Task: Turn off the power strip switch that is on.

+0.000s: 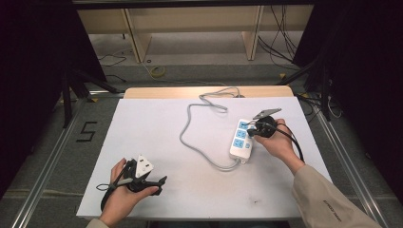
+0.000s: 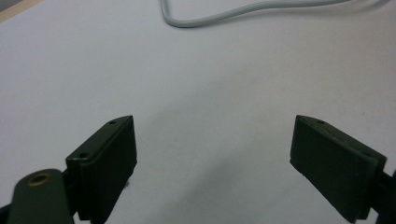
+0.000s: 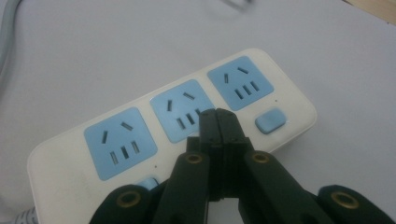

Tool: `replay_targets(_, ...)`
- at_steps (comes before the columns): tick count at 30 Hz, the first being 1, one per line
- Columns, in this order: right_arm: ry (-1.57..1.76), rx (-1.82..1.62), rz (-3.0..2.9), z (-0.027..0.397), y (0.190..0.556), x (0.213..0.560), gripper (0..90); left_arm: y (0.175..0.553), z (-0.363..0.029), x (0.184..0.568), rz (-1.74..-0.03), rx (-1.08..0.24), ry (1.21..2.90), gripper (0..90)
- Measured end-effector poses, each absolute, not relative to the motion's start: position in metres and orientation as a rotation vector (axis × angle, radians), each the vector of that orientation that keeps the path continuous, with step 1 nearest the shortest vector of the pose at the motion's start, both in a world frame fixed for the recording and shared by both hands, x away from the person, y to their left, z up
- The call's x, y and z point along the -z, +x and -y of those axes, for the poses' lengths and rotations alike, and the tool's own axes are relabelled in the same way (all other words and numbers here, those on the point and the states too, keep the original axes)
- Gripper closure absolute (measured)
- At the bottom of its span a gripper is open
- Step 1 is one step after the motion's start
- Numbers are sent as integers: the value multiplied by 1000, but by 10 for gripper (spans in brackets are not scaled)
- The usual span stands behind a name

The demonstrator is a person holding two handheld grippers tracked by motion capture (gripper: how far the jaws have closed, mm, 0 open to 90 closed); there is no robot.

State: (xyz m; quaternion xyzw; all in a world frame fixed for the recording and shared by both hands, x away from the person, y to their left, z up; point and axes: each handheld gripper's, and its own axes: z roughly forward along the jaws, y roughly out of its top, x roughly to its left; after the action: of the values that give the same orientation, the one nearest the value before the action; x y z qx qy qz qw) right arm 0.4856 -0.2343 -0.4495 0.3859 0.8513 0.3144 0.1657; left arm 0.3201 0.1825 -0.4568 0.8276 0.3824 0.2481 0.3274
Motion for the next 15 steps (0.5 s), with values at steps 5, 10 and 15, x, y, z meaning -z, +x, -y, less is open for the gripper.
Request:
replay_targets(5, 1113, -867, -2433, 234, 486, 450, 900, 320, -182, 457, -1001, -647, 2170, 143)
replay_targets(10, 1111, -850, -2444, 234, 487, 451, 900, 320, -182, 457, -1001, -645, 2168, 143)
replay_targets(15, 1105, -834, -2451, 233, 489, 450, 900, 320, -182, 457, -1002, -644, 2168, 144)
